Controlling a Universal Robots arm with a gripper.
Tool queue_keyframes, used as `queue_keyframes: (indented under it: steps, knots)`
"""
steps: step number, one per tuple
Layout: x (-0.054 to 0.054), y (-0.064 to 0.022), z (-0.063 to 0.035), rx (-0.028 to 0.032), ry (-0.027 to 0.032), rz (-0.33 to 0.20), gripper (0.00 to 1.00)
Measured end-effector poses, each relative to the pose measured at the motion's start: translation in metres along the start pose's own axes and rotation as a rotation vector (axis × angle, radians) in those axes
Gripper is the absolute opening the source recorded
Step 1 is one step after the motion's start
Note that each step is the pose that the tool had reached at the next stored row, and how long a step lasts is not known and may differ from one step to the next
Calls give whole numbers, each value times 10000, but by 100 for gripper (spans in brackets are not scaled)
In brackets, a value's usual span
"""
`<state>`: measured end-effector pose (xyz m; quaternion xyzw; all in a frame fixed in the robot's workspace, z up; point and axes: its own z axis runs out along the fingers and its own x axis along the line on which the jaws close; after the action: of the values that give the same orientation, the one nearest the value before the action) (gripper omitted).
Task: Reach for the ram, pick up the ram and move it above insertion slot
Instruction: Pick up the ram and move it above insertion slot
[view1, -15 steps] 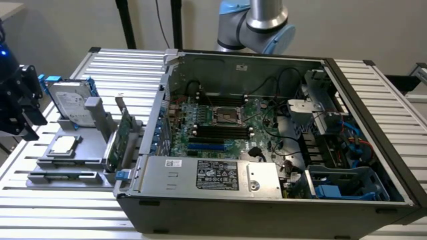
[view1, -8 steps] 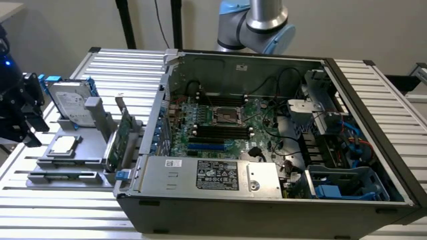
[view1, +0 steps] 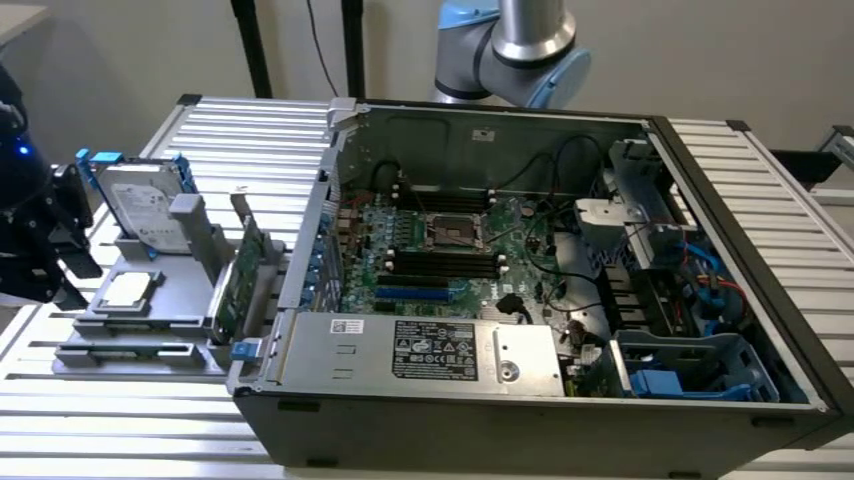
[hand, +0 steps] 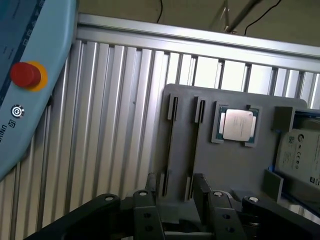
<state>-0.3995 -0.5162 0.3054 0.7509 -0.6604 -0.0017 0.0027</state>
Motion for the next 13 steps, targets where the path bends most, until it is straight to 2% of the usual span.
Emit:
queue_keyframes:
  steps: [13]
  knots:
    - [58, 6, 237, 0, 0, -37, 42]
